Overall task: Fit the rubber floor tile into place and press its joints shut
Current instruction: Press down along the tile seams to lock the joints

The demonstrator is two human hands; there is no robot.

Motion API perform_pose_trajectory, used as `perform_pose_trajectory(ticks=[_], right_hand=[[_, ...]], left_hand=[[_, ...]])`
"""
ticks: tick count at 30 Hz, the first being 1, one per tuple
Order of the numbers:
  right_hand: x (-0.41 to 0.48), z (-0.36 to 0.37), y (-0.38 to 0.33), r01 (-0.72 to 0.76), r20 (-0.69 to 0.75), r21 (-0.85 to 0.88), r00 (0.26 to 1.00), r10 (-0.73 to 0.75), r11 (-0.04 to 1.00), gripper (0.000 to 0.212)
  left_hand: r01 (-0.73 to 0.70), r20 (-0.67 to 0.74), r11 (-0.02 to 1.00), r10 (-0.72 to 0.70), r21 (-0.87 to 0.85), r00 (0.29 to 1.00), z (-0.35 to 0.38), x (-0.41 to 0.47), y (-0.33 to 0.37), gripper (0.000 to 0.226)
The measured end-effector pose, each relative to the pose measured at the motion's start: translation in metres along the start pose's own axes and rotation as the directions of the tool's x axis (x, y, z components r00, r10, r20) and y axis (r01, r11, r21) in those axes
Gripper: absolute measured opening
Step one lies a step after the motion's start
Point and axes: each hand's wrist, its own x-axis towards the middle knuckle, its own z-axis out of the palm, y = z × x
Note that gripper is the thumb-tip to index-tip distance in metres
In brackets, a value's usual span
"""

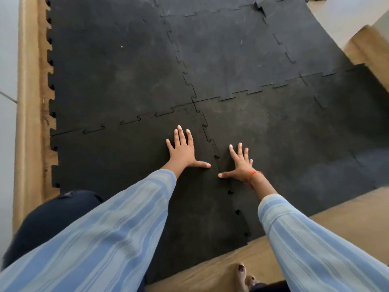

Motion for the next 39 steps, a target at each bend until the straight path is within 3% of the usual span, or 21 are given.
perform_pose_trajectory(ticks=[5,10,15,18,22,26,32,39], right_hand=[[-0.022,0.012,0.006,-0.031,0.040,0.032,0.999,0.030,0.999,0.113],[-0.026,0.024,-0.003,-0.104,-0.052,-0.004,0.993,0.104,0.995,0.110],[-0.025,0.017,-0.011,-0.157,-0.046,-0.041,0.987,0.155,0.987,0.118],[-0.026,0.017,-0.004,-0.119,-0.005,-0.091,0.993,0.119,0.989,0.121],[-0.045,0.021,0.015,-0.008,0.099,-0.262,0.995,0.035,0.965,0.142],[-0.059,0.016,0.021,0.001,0.175,-0.368,0.982,0.068,0.930,0.154],[-0.069,0.022,0.021,-0.005,0.100,-0.424,0.994,0.052,0.906,0.151],[-0.071,0.027,0.037,0.080,0.129,-0.448,0.991,-0.024,0.890,0.153]], left_hand=[[-0.058,0.032,0.995,0.055,0.077,0.998,0.023,-0.022,0.020,0.150],[-0.004,0.016,0.998,0.003,0.059,1.000,0.024,-0.025,0.029,0.150],[0.041,0.005,0.997,-0.041,0.064,0.999,0.023,-0.027,0.035,0.150],[0.015,-0.018,0.998,-0.014,0.067,1.000,0.025,-0.028,0.031,0.149],[-0.081,-0.038,0.988,0.087,0.135,0.995,0.031,-0.033,0.027,0.145],[-0.190,0.018,0.949,0.192,0.253,0.981,0.048,-0.044,0.040,0.152],[-0.164,0.032,0.947,0.161,0.275,0.986,0.050,-0.047,0.054,0.154],[-0.148,0.079,0.957,0.133,0.251,0.988,0.047,-0.045,0.056,0.156]])
